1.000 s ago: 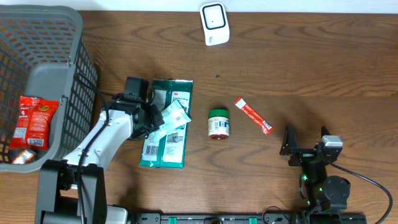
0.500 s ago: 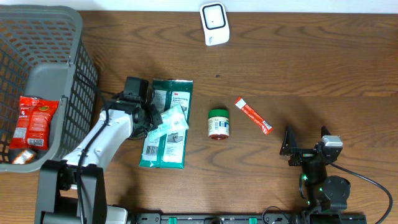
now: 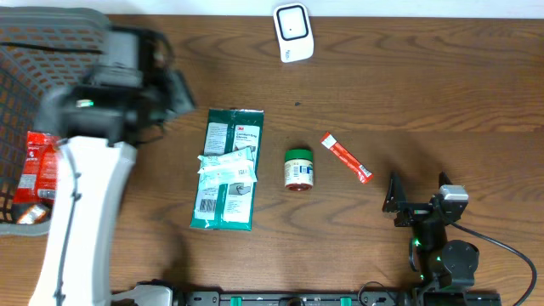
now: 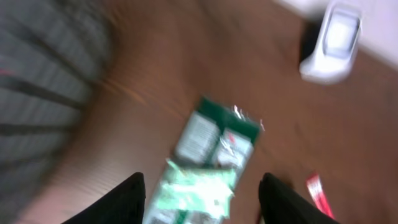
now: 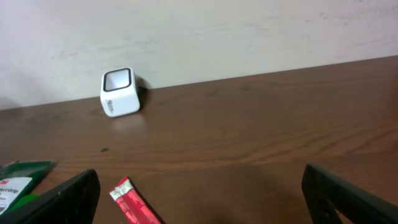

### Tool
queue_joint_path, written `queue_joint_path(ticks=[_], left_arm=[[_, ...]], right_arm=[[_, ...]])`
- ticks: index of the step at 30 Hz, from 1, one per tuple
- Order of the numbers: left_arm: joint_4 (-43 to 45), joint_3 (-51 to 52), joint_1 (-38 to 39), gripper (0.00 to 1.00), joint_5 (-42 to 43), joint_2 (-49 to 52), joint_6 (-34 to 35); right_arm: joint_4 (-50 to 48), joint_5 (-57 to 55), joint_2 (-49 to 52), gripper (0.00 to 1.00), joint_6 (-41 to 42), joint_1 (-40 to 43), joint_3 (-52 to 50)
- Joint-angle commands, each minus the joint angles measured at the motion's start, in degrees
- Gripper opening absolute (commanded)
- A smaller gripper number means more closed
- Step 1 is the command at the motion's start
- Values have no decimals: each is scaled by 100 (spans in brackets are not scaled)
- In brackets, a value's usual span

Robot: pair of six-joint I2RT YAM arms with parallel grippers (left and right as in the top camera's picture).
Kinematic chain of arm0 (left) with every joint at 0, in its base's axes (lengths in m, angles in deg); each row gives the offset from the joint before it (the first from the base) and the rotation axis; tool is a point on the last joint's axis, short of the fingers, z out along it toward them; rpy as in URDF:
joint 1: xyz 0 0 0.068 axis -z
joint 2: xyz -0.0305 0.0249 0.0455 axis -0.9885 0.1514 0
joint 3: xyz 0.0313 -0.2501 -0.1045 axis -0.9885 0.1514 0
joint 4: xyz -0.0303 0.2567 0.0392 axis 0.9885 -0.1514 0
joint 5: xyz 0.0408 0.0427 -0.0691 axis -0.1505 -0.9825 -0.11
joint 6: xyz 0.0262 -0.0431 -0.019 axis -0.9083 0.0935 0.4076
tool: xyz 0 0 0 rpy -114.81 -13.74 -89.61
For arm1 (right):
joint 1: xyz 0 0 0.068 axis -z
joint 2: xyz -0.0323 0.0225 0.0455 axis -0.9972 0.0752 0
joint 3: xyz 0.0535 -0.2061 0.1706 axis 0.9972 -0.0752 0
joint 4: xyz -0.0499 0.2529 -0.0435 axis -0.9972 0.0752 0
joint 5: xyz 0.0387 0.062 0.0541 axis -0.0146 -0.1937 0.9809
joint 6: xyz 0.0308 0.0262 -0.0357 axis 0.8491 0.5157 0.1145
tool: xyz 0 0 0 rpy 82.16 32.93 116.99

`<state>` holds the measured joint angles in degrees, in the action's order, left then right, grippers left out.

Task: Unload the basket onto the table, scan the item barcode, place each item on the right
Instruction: 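Move the left gripper back into the grey basket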

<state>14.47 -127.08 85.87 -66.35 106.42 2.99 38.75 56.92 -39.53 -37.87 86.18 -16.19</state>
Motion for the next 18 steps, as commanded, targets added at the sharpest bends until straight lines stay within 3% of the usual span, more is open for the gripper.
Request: queue_joint_path(ticks=[1,7,12,18], left_arm=[[-308,-656,-643,59,-1008,-39,-94],[-422,-654,-2367,61,-1154,186,-96],[-319,-616,-3493,66,-1305,957,-109],[-398,-614,-3877,74,-1049,2142,-990]], right_arm=[[24,-15,4,99,37,-48,-7],[24,-15,4,99,37,-48,-7],[24,-15,4,99,37,-48,-7],[24,-15,4,99,37,-48,-7]])
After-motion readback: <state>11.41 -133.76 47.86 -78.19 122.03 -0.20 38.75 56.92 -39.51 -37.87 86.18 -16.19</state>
